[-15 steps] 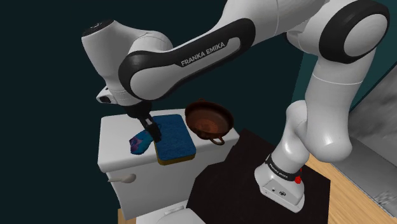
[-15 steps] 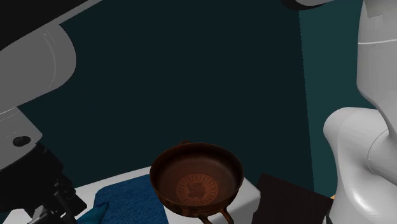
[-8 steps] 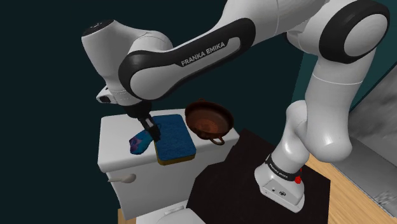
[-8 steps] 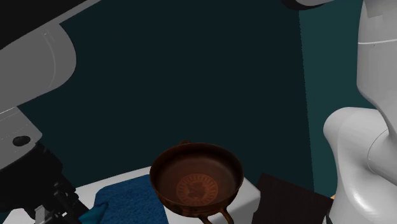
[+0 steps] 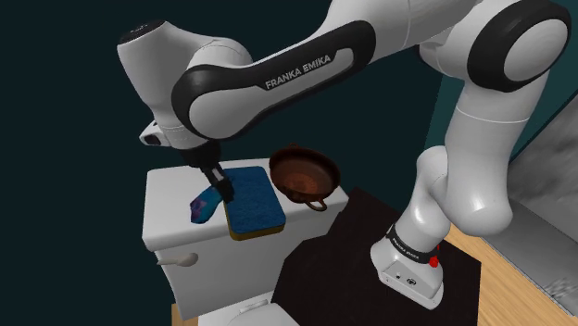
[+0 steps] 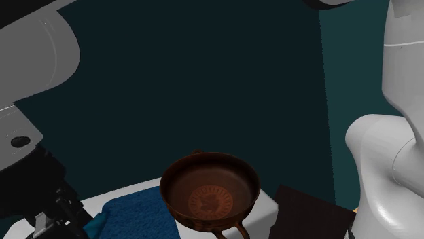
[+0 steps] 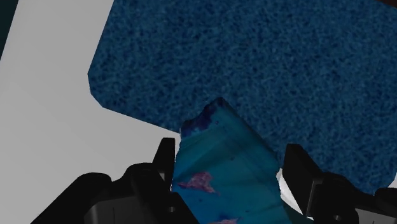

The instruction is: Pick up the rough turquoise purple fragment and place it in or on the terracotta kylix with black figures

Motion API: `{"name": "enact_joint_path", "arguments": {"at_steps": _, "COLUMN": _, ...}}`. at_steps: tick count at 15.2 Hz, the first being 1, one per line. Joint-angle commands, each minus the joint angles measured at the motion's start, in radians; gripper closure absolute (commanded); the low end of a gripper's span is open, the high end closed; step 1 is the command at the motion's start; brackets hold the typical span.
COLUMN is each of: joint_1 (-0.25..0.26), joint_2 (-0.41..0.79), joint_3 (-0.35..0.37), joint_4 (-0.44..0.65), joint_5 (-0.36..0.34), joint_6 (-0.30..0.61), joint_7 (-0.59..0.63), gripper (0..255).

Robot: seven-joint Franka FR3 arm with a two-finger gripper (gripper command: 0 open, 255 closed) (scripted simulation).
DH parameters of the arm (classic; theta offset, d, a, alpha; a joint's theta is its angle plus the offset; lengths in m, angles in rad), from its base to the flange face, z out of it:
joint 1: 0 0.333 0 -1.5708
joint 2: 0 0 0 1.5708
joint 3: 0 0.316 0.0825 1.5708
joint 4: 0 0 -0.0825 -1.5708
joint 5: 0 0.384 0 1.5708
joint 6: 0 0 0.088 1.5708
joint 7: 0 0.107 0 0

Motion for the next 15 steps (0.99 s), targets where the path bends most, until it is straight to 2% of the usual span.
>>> {"name": "enact_joint_path", "arguments": {"at_steps": 1, "joint_1": 0.001, "joint_2": -0.008, "joint_3": 0.001, "joint_4": 0.016, "joint_5": 0.002, "joint_6": -0.025, "joint_7": -0.003, "gripper": 255}}
{"name": "enact_joint_path", "arguments": {"at_steps": 15, "joint_1": 0.002, "joint_2": -0.053, "joint_3": 0.003, "joint_4": 0.145, "joint_5": 0.01, "joint_6": -0.196, "joint_7": -0.024, "gripper": 255}}
